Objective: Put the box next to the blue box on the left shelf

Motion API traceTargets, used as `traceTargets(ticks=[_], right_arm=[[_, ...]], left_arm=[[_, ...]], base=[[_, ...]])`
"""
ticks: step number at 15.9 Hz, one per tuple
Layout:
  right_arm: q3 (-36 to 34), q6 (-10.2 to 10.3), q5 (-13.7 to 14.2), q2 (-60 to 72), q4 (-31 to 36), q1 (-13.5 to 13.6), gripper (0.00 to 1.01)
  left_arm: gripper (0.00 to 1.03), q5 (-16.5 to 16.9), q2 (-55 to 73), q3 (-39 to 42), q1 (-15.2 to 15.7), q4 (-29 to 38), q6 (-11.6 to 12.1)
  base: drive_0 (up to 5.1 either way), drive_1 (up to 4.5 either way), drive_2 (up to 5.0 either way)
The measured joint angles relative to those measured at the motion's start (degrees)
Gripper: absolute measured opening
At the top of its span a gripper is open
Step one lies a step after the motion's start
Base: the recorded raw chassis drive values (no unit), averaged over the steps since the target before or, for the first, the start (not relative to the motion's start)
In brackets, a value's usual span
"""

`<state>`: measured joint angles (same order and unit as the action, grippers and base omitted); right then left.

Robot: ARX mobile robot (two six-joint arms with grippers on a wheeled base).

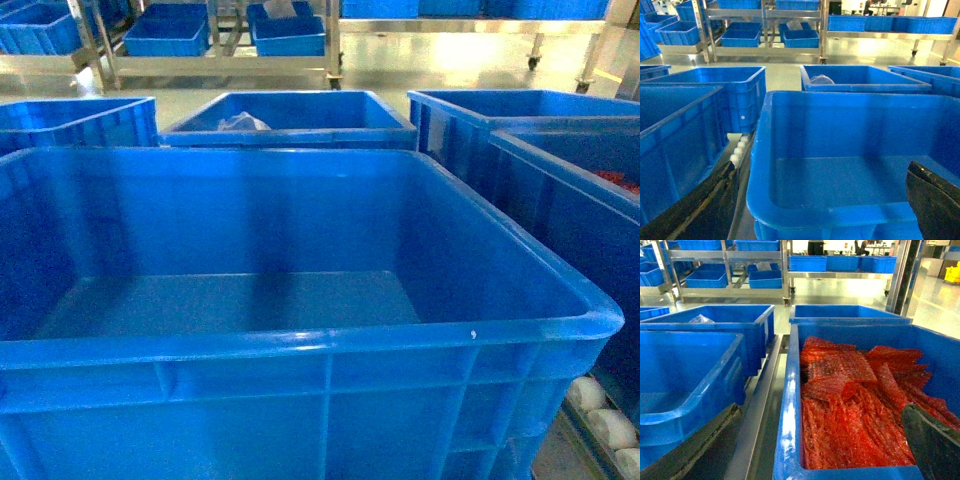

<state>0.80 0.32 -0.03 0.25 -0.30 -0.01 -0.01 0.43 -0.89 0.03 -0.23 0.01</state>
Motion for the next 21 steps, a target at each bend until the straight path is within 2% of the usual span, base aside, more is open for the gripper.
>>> traceTargets(ticks=[21], right_arm=[[0.00,0.00,0.00,0.00,0.00,0.00,0.98]], left_arm=[[0.98,0.00,0.00,0.00,0.00,0.00,0.00]], base=[[0.0,0.00,0.0]])
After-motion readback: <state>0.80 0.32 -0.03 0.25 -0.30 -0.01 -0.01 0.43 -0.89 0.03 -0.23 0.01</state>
